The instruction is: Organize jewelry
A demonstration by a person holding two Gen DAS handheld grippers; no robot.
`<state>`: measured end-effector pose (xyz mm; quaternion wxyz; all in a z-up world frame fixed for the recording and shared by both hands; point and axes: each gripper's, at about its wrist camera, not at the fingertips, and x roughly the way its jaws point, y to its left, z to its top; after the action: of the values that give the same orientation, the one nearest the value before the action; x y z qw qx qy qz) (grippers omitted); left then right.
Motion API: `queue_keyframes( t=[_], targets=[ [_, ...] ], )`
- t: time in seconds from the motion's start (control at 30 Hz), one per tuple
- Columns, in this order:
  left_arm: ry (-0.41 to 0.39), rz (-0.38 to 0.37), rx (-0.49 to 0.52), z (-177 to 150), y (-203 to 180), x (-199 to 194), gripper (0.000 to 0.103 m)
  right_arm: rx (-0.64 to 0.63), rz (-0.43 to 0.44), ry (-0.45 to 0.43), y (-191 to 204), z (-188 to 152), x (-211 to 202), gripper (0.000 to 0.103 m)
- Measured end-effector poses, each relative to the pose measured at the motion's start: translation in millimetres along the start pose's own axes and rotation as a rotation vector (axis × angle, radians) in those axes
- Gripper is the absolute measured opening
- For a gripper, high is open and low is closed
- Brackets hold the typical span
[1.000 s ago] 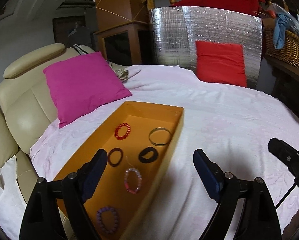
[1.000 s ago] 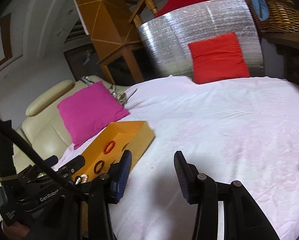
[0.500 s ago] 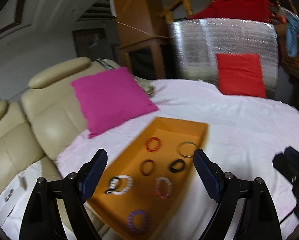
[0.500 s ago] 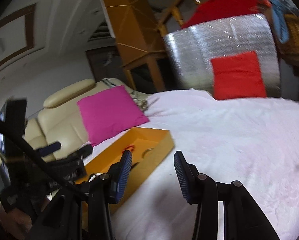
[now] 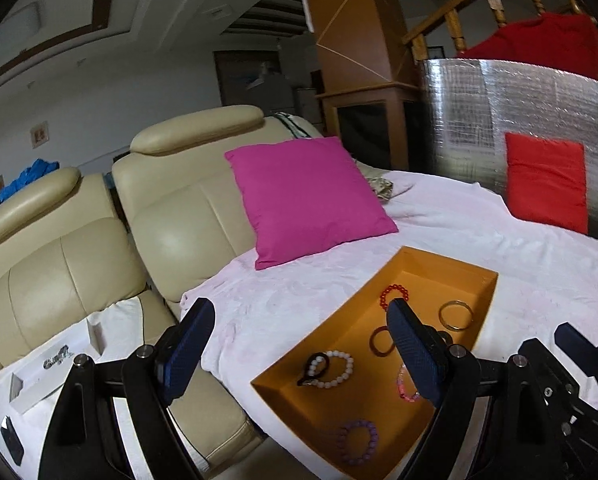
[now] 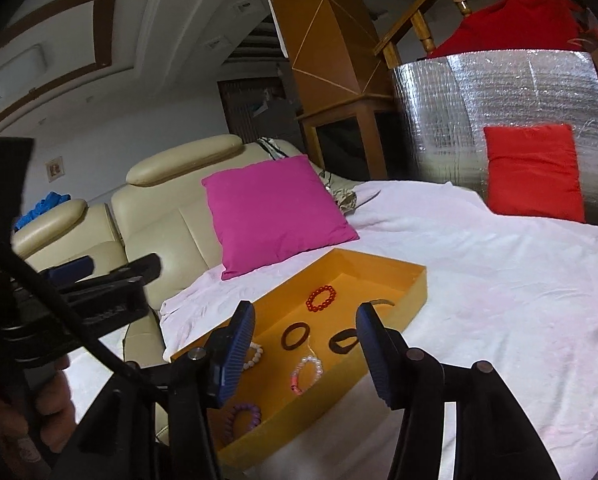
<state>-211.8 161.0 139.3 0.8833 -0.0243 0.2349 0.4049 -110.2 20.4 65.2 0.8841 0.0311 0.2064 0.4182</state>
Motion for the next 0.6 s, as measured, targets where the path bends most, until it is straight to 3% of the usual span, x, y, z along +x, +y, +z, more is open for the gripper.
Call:
queue_keyframes(
  t=[0.3,0.6],
  targets=[
    [0.011,0.004,-0.021,-4,11,10,0.088,0.053,0.014,0.032,3,4,23,0.060],
    [0.049,-0.017,-0.023,-12,9,27,0.088,0.013,0.021,0.047,14,4,31,0.061]
  ],
)
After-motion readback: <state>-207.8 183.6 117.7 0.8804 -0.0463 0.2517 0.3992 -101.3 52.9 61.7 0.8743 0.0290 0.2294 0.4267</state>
